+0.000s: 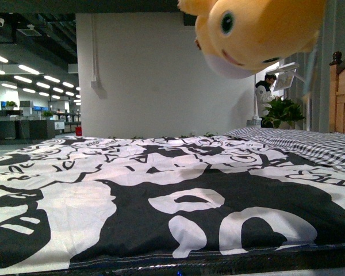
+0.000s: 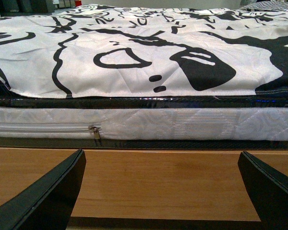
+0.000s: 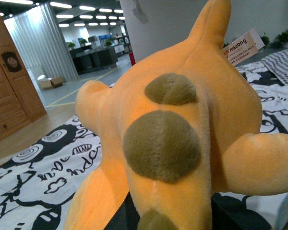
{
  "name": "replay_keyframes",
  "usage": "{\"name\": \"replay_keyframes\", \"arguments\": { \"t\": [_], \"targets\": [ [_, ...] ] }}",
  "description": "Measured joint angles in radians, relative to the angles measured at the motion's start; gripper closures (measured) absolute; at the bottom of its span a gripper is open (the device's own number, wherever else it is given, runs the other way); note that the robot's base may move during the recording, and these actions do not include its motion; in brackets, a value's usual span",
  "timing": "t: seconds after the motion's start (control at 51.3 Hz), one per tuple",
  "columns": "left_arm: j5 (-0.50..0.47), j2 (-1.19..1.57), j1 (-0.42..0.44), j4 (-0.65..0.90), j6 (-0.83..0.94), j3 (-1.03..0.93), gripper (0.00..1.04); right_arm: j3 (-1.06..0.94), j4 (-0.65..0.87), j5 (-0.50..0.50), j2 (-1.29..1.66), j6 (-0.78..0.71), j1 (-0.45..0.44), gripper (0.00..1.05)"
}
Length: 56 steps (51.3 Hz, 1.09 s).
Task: Put away toys
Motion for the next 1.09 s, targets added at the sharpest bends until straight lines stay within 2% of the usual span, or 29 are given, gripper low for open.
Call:
{"name": "replay_keyframes", "arguments": {
  "t": [0.312, 0.545, 0.643, 0.779, 0.857, 0.974, 1.091],
  "targets": [
    [0.0, 0.0, 0.0, 0.0, 0.0, 0.0, 0.06, -0.298, 0.016, -0.233, -0.315, -0.005, -0.142, 0.97],
    [0.0, 0.0, 0.0, 0.0, 0.0, 0.0, 0.06, -0.521, -0.026, -0.319, -0.555, -0.004, -0.198, 0.97],
    [0.0, 0.0, 0.0, 0.0, 0.0, 0.0, 0.06, -0.652, -0.072, -0.359, -0.705, 0.02, -0.25, 0.97],
    [0.0, 0.0, 0.0, 0.0, 0.0, 0.0, 0.06, -0.801, -0.149, -0.364, -0.881, 0.056, -0.315, 0.97],
    [0.0, 0.0, 0.0, 0.0, 0.0, 0.0, 0.06, -0.855, -0.15, -0.333, -0.928, 0.06, -0.316, 0.97],
    [0.0, 0.0, 0.0, 0.0, 0.0, 0.0, 0.06, -0.922, -0.134, -0.245, -0.966, 0.042, -0.268, 0.97],
    [0.0, 0.0, 0.0, 0.0, 0.0, 0.0, 0.06, -1.004, -0.109, -0.118, -1.016, -0.005, -0.163, 0.97]
  ]
}}
